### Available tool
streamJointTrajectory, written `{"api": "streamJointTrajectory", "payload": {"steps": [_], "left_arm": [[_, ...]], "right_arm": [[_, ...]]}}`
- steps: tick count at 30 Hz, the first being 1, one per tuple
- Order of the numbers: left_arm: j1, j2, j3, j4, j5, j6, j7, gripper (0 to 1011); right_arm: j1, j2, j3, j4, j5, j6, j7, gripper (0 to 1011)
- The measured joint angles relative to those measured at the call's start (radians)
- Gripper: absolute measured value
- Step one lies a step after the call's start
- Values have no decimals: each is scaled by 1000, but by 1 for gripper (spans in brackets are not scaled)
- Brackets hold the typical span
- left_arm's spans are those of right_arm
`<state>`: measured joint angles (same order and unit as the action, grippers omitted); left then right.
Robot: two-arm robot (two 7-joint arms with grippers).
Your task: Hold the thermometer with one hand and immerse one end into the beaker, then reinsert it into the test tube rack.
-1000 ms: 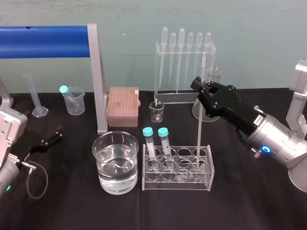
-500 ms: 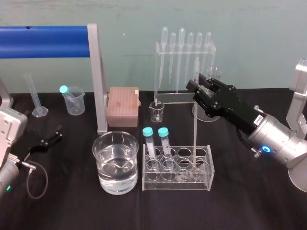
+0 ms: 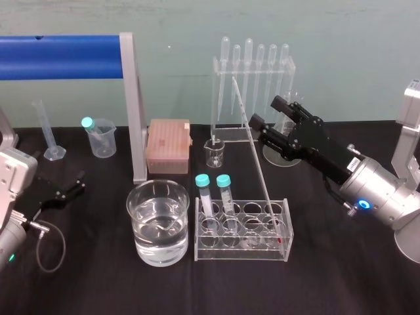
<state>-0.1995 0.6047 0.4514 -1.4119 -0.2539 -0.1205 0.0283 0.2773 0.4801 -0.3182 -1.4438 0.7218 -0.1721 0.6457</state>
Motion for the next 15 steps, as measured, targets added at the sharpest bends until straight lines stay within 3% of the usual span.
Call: {"api": "streamJointTrajectory", "payload": {"steps": [7,12,14,15], "left_arm": [[0,0,0,0,0,0,0,1008],[0,0,0,0,0,0,0,1008],[0,0,0,0,0,0,0,1008],[0,0,0,0,0,0,0,1008]], "right_arm": [[0,0,0,0,0,0,0,1004],[0,0,0,0,0,0,0,1004],[-10,0,8,-12,-12,0,-34,1004],[-26,-2,24,-32,-34,-1,-88,1004]]}}
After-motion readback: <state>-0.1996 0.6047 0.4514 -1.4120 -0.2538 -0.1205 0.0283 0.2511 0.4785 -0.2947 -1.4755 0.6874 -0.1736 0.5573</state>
